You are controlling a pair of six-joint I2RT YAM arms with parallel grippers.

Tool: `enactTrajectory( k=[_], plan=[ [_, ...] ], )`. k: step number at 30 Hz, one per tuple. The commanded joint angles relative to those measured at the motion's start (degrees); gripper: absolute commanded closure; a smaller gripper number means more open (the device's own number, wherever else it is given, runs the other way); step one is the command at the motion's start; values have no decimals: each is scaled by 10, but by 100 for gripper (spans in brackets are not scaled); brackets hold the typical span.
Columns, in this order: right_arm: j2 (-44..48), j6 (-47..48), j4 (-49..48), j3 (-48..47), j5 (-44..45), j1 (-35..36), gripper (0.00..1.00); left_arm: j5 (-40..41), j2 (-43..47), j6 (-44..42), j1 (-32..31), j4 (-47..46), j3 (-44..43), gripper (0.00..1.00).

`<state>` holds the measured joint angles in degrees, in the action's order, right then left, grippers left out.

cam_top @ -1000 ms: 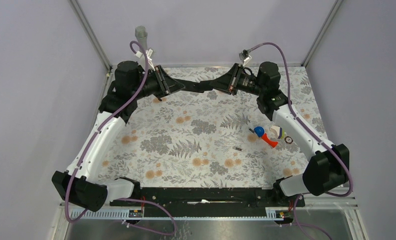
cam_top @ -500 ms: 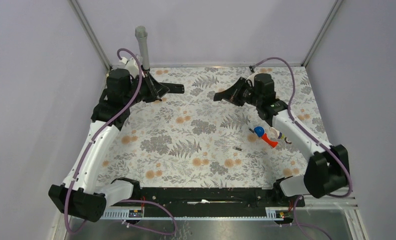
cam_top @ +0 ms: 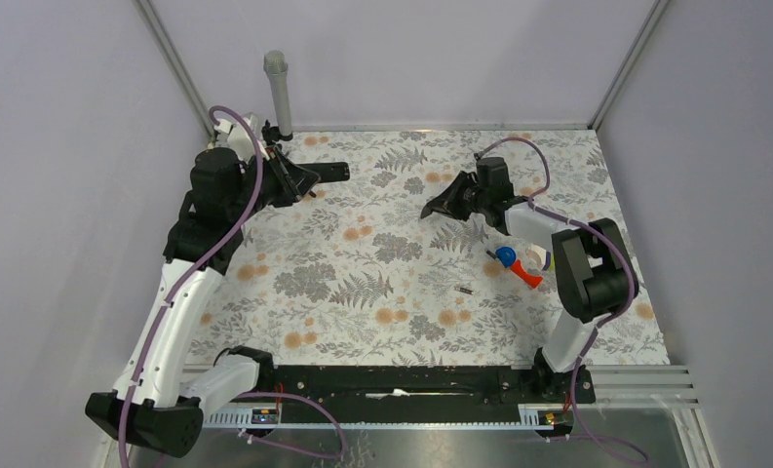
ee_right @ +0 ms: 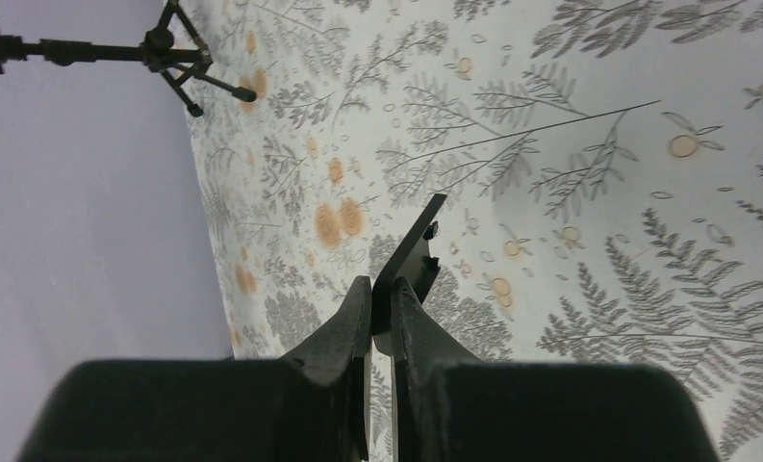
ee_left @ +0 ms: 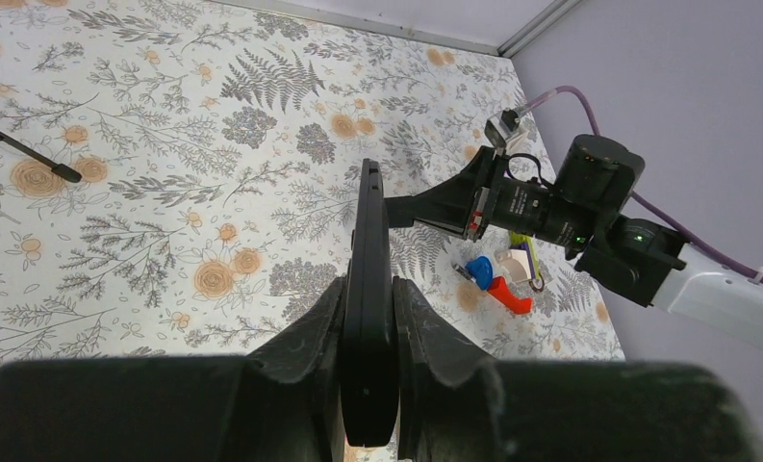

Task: Load the batteries into the remote control

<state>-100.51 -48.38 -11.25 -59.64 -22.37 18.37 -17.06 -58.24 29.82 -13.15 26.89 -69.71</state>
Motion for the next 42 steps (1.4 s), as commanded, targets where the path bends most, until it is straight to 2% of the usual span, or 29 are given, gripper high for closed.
enactTrajectory(
  k=[1, 3, 12, 15, 16, 21, 25, 29, 32, 34, 38, 42],
  plan=[
    [-22, 16, -42, 4, -20, -13, 100, 12, 8, 1, 8, -32, -6, 100],
    [-31, 21, -33, 5, -22, -13, 99, 10, 9, 4, 11, -35, -5, 100],
    [-32, 35, 36, 17, 8, -13, 84, -4, 11, 9, 21, -47, 4, 100],
    [-24, 33, 66, 22, 25, -13, 77, -13, 10, 8, 22, -49, 3, 100],
    [-19, 33, 77, 25, 32, -13, 71, -16, 11, 7, 22, -49, 3, 100],
    [44, 41, 104, 68, 63, -13, 48, -36, 16, 1, 22, -50, 10, 100],
    [110, 62, 134, 81, 60, -13, 40, -75, 16, -7, 22, -52, 18, 100],
    [170, 104, 153, 82, 46, -13, 35, -169, 6, -27, 22, -62, 26, 100],
    [220, 153, 127, 81, -25, -13, 31, -244, -5, -44, 22, -67, 29, 100],
    [254, 171, 69, 83, -121, -12, 28, -287, -10, -56, 21, -67, 30, 100],
    [300, 132, -70, 72, -290, 7, 13, -373, -17, -64, 15, -73, 20, 100],
    [288, 87, -120, 27, -299, 72, 9, -424, -24, -73, -10, -73, 5, 100]
  ],
)
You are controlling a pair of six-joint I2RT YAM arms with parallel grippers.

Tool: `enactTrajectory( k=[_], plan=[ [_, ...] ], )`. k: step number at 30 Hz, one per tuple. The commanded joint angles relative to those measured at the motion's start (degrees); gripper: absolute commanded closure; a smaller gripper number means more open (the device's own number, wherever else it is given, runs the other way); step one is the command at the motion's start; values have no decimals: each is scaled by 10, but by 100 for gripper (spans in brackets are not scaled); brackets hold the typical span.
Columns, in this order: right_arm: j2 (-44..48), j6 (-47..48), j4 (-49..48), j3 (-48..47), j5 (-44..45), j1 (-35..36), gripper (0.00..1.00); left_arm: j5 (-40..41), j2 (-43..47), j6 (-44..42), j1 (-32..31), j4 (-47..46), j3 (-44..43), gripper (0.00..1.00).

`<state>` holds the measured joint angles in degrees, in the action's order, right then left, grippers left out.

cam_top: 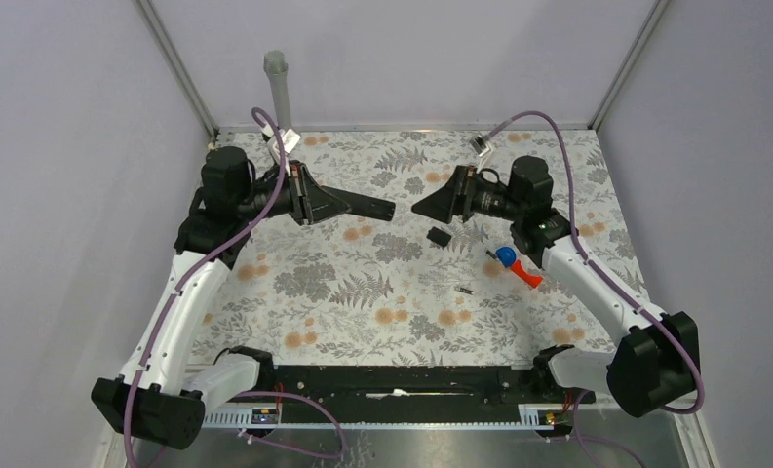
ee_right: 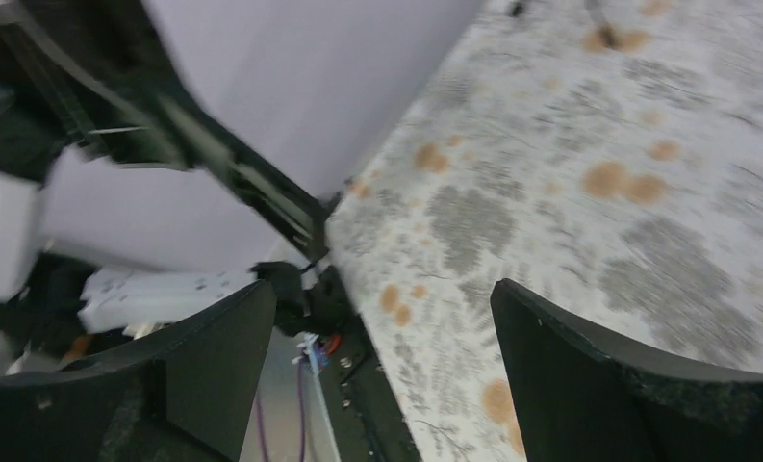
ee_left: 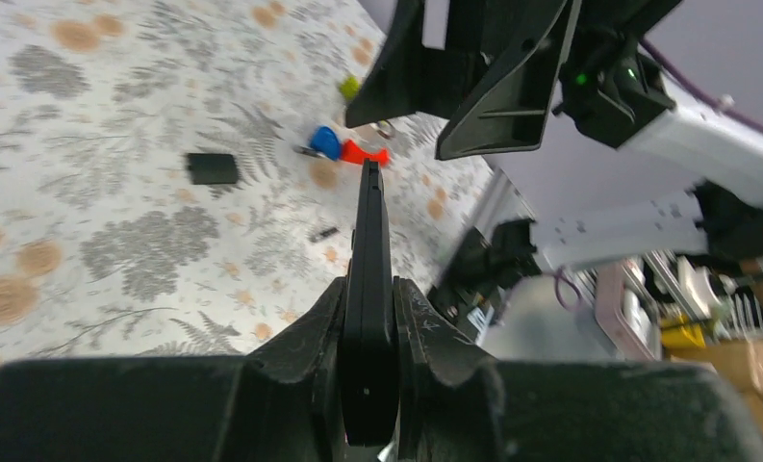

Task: Load the batteries into the remote control

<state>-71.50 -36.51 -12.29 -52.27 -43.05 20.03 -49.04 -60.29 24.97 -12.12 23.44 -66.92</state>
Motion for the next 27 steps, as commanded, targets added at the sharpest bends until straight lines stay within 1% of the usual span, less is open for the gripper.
enactTrajectory(
  k=[1, 3, 5, 7, 9, 13, 14, 17, 18, 21, 23, 24, 26, 27],
  plan=[
    [-9, -38, -117, -54, -92, 73, 9, -113, -5, -25, -26, -39, -25, 100],
    [-24, -52, -146, -59, -99, 96, 9, -134, -9, -26, -35, -39, -27, 100],
    [-34, -75, -185, -60, -118, 104, 11, -153, -12, -25, -40, -39, -30, 100],
    [-46, -98, -224, -69, -152, 105, 15, -168, -12, -23, -41, -38, -33, 100],
    [-56, -118, -244, -81, -191, 111, 20, -180, -10, -24, -41, -38, -37, 100],
    [-66, -117, -229, -99, -246, 118, 35, -202, -6, -23, -41, -37, -46, 100],
    [-69, -118, -226, -103, -256, 120, 40, -206, -4, -23, -41, -35, -49, 100],
    [-76, -117, -216, -117, -282, 128, 48, -210, -1, -24, -41, -31, -55, 100],
    [-78, -115, -211, -120, -281, 130, 53, -209, 0, -25, -41, -30, -57, 100],
    [-80, -116, -211, -123, -273, 135, 73, -203, -1, -26, -41, -25, -63, 97],
    [-79, -118, -215, -123, -261, 135, 82, -195, 0, -23, -41, -24, -66, 89],
    [-77, -119, -217, -122, -250, 135, 85, -183, 0, -22, -40, -24, -67, 79],
    [-71, -117, -215, -119, -221, 135, 91, -160, 5, -13, -40, -32, -66, 50],
    [-67, -115, -214, -117, -200, 135, 94, -146, 11, 3, -40, -51, -58, 39]
  ],
)
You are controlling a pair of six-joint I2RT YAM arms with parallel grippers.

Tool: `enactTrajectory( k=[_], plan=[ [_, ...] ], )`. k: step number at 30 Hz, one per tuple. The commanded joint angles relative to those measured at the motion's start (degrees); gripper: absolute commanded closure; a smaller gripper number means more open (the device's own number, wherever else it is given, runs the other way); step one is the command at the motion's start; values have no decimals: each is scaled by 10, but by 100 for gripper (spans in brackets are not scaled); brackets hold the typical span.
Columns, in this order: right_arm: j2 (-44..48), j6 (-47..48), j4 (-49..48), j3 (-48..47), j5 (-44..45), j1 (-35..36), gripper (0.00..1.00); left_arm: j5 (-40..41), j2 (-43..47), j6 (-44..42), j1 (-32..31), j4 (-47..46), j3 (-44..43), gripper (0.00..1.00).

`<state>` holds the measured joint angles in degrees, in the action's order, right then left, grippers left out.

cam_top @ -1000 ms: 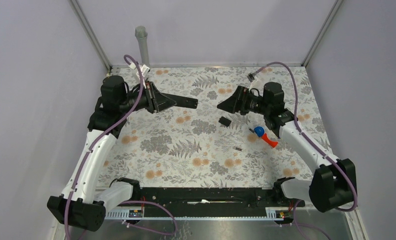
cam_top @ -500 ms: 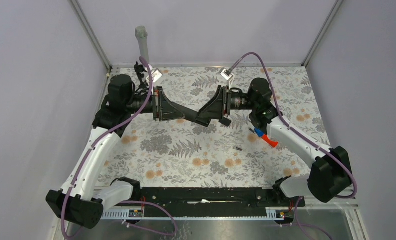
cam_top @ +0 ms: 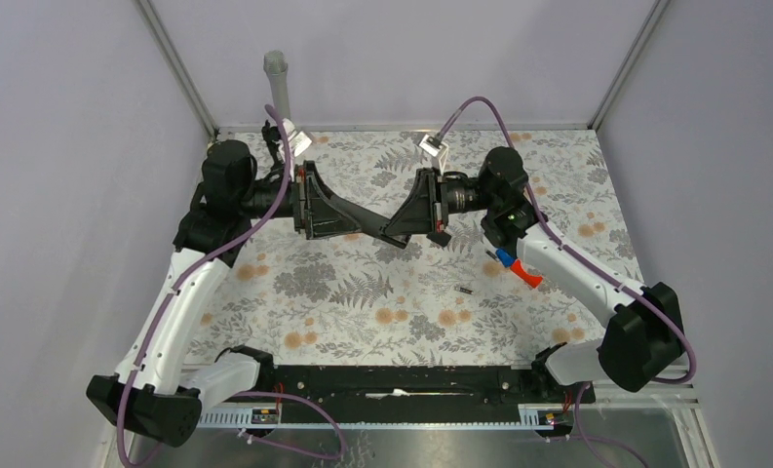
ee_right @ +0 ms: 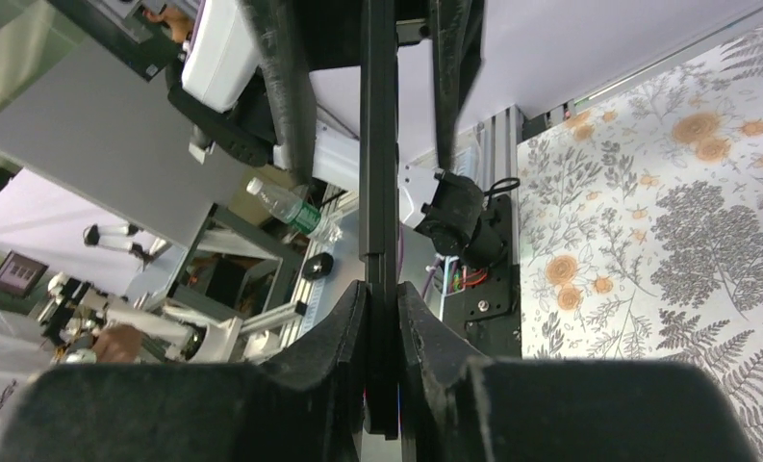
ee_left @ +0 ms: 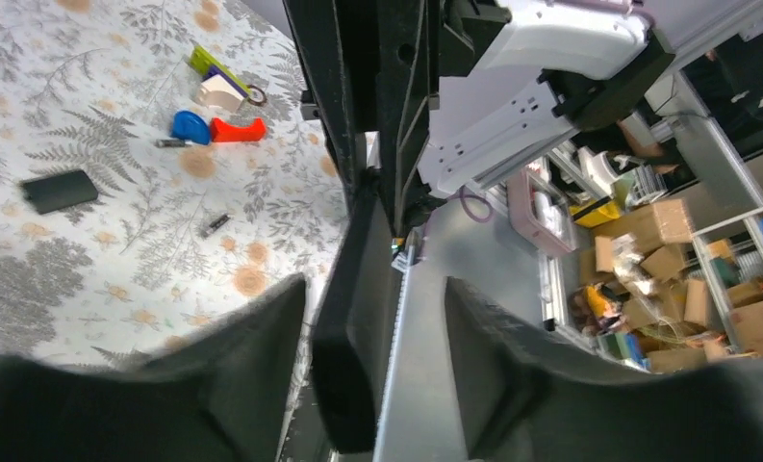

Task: Load the batteries into the remote control

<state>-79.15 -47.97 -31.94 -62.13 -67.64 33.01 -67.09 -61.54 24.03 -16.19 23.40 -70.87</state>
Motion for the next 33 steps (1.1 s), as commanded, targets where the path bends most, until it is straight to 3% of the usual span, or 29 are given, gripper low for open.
enactTrajectory(
  k=[1, 4, 10, 13, 19, 25, 31, 33],
  plan=[
    [14, 1, -19, -16, 67, 5, 94, 51, 29, 35, 0, -81, -7, 30],
    [31, -16, -57, 2, 149, 5, 94, 106, 50, 162, 0, -235, 57, 16],
    [40, -75, -145, 40, 275, 5, 93, 292, 68, 406, -12, -531, 184, 15],
    [24, -85, -142, 28, 282, 5, 92, 359, 69, 417, -28, -548, 203, 16],
    [3, -116, -141, 22, 273, 7, 92, 379, 43, 396, -46, -522, 174, 23],
    [-15, -150, -155, 19, 263, 9, 92, 371, 10, 407, -63, -537, 157, 40],
    [-28, -169, -167, 15, 252, 9, 91, 366, 1, 398, -68, -526, 152, 90],
    [-27, -161, -153, 14, 247, 8, 84, 367, 5, 380, -68, -508, 148, 100]
  ],
)
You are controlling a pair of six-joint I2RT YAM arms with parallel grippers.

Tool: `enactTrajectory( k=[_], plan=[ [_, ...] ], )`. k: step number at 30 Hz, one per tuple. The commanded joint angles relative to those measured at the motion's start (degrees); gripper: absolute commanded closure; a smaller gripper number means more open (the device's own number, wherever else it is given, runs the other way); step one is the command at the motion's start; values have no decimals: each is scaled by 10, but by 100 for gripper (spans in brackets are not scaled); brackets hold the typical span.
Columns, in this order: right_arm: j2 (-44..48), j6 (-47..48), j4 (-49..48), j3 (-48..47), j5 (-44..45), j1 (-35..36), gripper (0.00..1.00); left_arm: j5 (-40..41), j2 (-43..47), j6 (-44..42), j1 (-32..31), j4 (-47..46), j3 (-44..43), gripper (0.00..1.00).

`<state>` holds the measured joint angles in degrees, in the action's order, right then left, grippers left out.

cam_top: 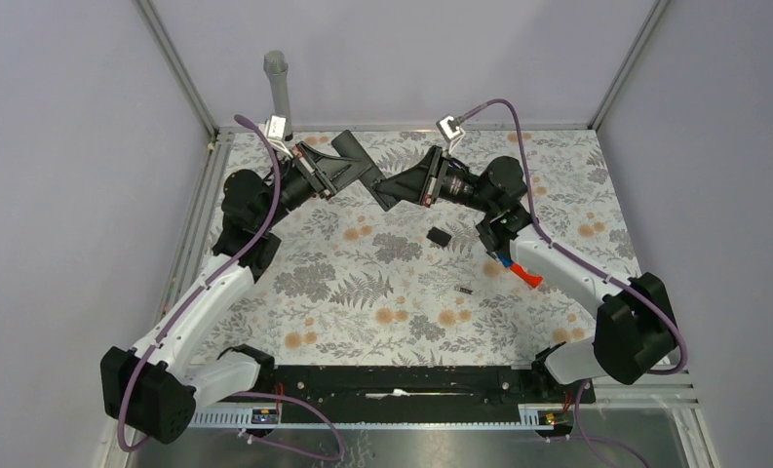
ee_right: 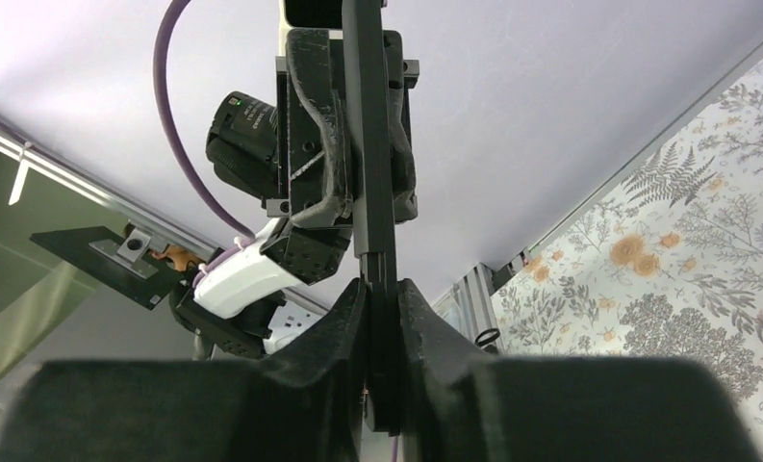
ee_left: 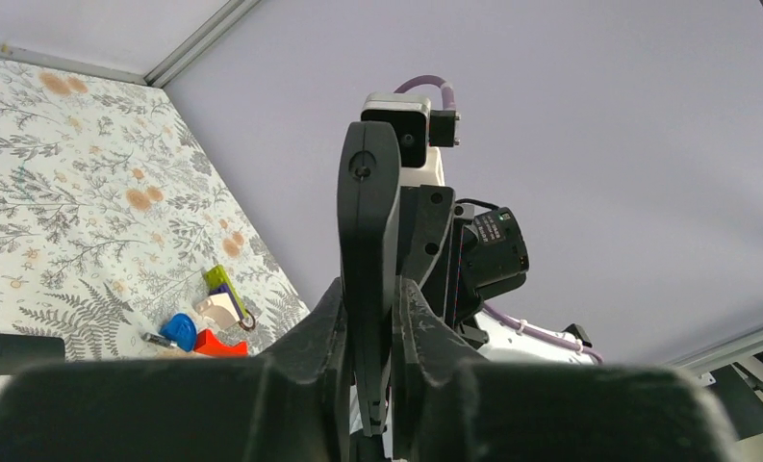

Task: Load the batteries into the remote control

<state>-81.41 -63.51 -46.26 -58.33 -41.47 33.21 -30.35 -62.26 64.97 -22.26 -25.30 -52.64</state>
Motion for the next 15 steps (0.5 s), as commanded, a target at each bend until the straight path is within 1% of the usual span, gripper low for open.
enactTrajectory(
  k=[1, 2, 3, 5, 6, 7, 10, 12, 13, 15],
  plan=[
    [0, 9, 13, -25, -18, 5, 63, 2, 14, -46, -6, -2, -39, 100],
    [6, 34, 42, -28, -19, 4, 42, 5, 18, -70, -6, 25, -46, 100],
    [15, 68, 85, -34, -19, 2, 29, 10, 22, -109, -6, 54, -56, 100],
    [37, 152, 179, -44, -2, -10, 13, 14, 29, -172, -4, 113, -73, 100],
    [52, 182, 221, -45, 10, -20, 10, 13, 32, -201, -2, 151, -81, 100],
    [67, 209, 257, -43, 27, -30, 9, 13, 33, -234, 0, 186, -93, 100],
    [107, 266, 362, -26, 71, -66, 10, -6, 34, -304, 14, 248, -117, 100],
    [127, 306, 442, -18, 108, -82, 12, -13, 35, -332, 25, 280, -124, 100],
    [130, 332, 501, -19, 132, -85, 14, -12, 36, -345, 29, 293, -127, 100],
    [130, 378, 580, -12, 167, -84, 22, 0, 36, -362, 36, 314, -131, 100]
  ],
)
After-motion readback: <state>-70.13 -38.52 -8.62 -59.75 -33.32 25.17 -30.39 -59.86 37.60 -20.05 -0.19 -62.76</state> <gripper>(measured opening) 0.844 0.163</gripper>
